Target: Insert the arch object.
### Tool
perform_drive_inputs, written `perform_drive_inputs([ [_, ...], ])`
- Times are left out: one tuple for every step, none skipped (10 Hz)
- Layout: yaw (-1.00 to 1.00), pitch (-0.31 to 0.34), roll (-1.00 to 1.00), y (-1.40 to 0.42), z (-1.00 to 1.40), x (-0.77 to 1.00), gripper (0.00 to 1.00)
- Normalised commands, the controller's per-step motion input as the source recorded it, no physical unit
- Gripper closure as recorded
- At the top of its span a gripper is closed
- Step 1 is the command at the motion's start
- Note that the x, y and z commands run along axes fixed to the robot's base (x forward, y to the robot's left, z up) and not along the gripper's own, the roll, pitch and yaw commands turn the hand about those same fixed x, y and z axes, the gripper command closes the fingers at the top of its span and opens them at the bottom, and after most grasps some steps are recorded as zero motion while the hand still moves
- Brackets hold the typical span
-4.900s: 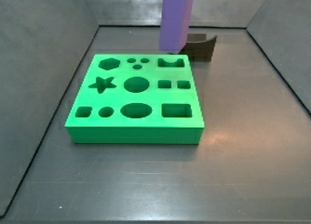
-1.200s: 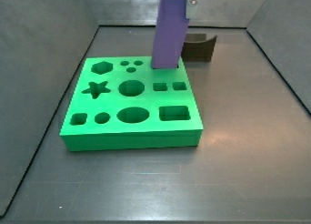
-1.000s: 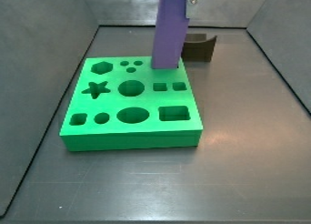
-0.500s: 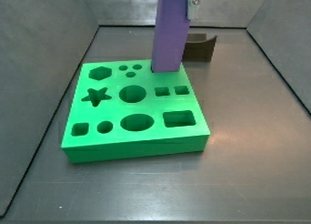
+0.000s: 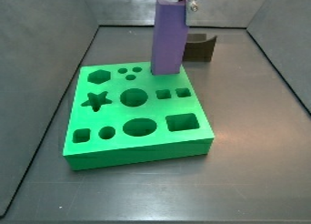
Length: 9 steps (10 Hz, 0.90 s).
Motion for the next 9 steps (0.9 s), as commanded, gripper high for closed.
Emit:
perform_drive_inputs([
  [0.0, -0.144, 0.12, -0.08, -0.15, -0.13, 1.0],
  [0.0, -0.186, 0.11, -0.08, -0.23, -0.17, 1.0],
  [0.0, -0.207, 0.1, -0.05, -0.25, -0.19, 1.0],
  [0.0, -0.186, 0.12, -0.06, -0.24, -0.23, 1.0],
  [0.0, -0.07, 0.1, -0.07, -0.21, -0.09, 1.0],
  [0.0, 0.0, 0.1, -0.04, -0.17, 0.0, 1.0],
  [0.0, 0.159, 0.06, -0.05, -0.21, 0.1, 1.0],
  [0.0, 0.244, 0.06, -0.03, -0.26, 0.09, 1.0],
  [-0.03, 0.3, 0.03, 0.0, -0.49, 0.0, 1.0],
])
